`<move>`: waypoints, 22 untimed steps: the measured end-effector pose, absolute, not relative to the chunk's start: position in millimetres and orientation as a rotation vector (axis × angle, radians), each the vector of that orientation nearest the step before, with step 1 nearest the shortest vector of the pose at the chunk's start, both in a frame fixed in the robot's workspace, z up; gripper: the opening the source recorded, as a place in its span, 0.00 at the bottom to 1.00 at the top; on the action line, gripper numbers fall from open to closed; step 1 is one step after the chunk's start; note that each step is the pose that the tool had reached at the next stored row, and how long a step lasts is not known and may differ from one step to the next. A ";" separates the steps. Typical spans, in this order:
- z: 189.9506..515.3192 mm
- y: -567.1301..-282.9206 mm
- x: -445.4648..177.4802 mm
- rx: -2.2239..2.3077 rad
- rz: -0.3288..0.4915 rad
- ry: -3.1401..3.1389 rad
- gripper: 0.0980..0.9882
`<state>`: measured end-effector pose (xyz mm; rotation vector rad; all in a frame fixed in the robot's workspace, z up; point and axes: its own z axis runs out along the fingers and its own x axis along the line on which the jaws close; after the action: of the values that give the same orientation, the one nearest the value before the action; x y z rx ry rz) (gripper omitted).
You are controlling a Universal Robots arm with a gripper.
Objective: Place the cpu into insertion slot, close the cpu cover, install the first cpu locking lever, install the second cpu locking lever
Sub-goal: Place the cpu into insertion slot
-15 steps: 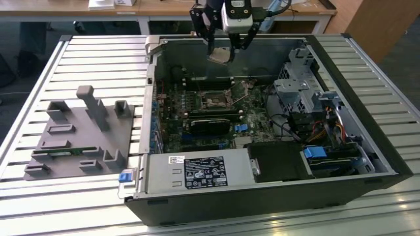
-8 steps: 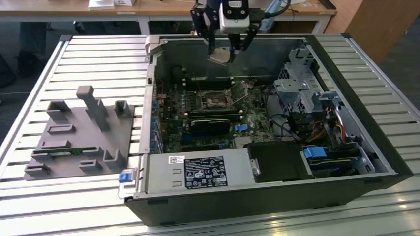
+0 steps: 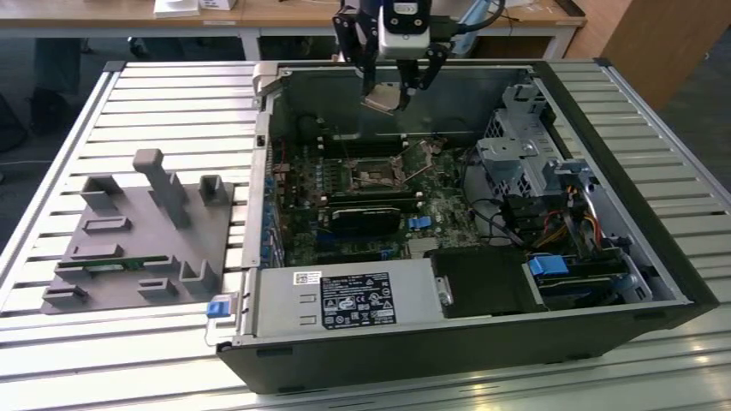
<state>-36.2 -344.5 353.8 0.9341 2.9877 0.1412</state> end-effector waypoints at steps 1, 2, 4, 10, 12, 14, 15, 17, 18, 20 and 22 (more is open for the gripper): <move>353.7 -344.5 -36.2 0.941 0.141 2.985 0.50; 353.6 -344.5 -36.2 0.948 0.141 2.983 0.50; 353.5 -344.5 -36.2 0.961 0.141 2.978 0.50; 352.9 -344.5 -36.2 1.001 0.141 2.964 0.50; 352.7 -344.5 -36.2 1.017 0.141 2.958 0.50; 352.5 -344.5 -36.2 1.034 0.141 2.951 0.50; 352.4 -344.5 -36.2 1.042 0.141 2.948 0.50; 352.2 -344.5 -36.2 1.059 0.140 2.942 0.50; 352.1 -344.5 -36.2 1.068 0.140 2.938 0.50; 351.9 -344.5 -36.2 1.084 0.140 2.932 0.50; 351.7 -344.5 -36.2 1.099 0.140 2.926 0.50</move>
<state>-36.2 -344.5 351.7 1.0994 2.9256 0.1401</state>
